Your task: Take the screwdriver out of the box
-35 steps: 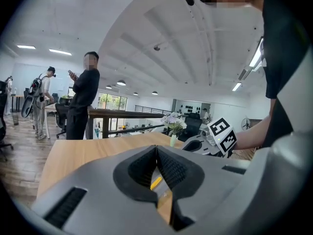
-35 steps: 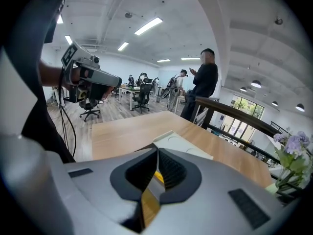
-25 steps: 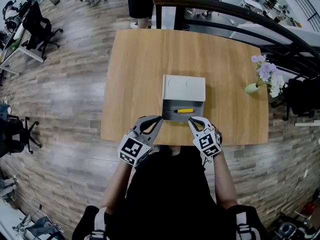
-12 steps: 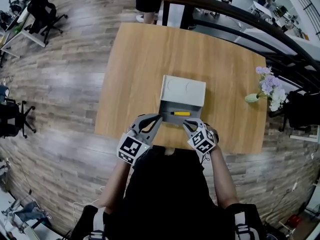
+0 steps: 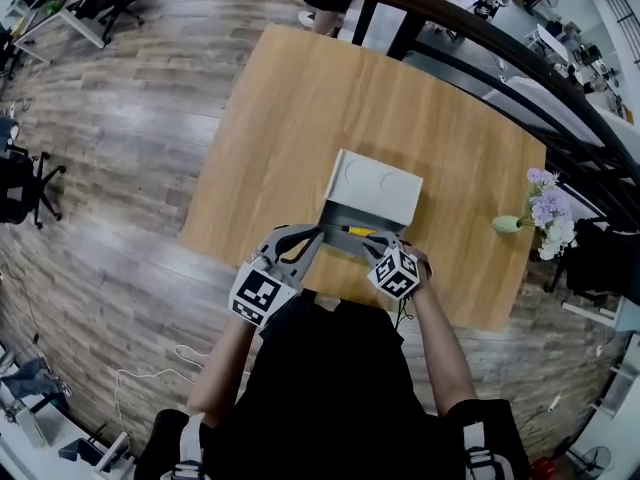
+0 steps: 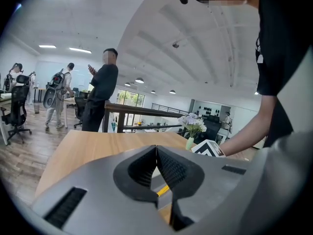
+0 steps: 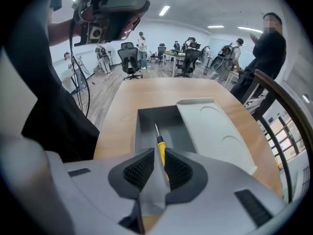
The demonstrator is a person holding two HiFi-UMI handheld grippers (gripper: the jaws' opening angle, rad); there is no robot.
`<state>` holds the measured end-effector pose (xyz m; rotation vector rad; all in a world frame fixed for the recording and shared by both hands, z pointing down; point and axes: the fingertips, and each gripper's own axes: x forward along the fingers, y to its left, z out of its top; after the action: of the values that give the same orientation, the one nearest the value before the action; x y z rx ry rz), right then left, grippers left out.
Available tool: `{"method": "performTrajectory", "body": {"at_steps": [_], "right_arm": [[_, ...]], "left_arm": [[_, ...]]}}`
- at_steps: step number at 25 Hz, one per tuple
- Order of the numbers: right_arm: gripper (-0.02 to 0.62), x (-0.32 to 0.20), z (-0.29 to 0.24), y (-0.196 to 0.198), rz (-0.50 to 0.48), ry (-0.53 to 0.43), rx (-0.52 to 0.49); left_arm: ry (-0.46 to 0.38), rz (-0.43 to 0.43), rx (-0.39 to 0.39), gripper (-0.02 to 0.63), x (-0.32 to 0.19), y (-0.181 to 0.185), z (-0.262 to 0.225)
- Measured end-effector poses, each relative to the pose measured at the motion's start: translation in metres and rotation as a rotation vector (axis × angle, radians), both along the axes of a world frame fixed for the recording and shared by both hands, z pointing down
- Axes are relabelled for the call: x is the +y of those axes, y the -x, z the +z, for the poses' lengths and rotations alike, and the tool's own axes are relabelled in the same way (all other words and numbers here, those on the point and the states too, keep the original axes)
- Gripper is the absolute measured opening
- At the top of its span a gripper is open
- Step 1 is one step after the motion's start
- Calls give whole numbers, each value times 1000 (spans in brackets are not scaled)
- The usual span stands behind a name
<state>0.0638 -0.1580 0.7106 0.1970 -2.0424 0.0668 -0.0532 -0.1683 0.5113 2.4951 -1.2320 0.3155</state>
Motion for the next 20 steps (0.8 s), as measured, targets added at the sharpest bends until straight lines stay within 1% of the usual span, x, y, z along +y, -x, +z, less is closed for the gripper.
{"method": "performTrajectory", "body": {"at_steps": [6, 12, 16, 20], "right_arm": [[66, -4, 28, -1, -64, 25, 53], [92, -6, 50, -4, -146, 15, 122], [110, -11, 59, -3, -152, 5, 134], [112, -15, 65, -2, -149, -1, 137]], "left_arm": [[28, -35, -18, 22, 3, 10, 8], [52, -50, -32, 23, 10, 12, 11], [66, -58, -45, 23, 17, 14, 13], [74, -67, -52, 23, 24, 14, 14]]}}
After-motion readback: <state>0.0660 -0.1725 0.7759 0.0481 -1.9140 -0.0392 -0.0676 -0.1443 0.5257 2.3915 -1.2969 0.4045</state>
